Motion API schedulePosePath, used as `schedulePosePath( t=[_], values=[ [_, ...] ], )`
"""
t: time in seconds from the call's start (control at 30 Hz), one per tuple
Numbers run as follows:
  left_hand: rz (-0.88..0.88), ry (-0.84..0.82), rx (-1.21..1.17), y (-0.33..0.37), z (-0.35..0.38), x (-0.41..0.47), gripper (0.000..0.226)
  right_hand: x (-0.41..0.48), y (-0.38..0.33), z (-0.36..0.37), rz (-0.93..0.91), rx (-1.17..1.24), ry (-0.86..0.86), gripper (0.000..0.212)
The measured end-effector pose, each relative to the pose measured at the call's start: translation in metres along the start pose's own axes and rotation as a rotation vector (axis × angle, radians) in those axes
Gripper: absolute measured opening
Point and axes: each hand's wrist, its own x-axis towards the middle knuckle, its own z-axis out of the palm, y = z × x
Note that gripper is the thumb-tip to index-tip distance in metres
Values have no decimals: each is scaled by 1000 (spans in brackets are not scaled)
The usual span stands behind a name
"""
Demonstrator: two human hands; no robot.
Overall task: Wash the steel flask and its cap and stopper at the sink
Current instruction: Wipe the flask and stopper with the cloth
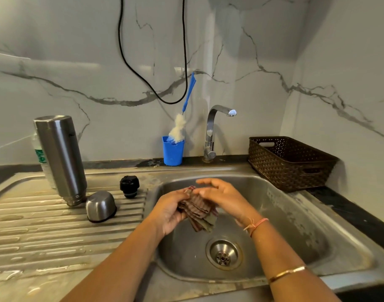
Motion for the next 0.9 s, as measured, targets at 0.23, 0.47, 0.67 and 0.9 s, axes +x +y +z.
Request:
schedulePosePath(
  t=[0.23, 0.47, 0.67, 0.9],
  values=[
    [44, 70, -390, 3, 15, 5, 19, 8, 15, -9, 333, 430, 107, 34],
    [78, 130, 204, -25, 25, 16, 32, 13, 16, -8, 380, 281, 419, 18],
    [205, 216, 899, -30, -8, 34, 47, 12, -7, -41, 163, 319, 576, 23],
    [253, 180, 1257, -33, -17, 45, 38, 45, -39, -121, -121, 37, 848, 23]
  ],
)
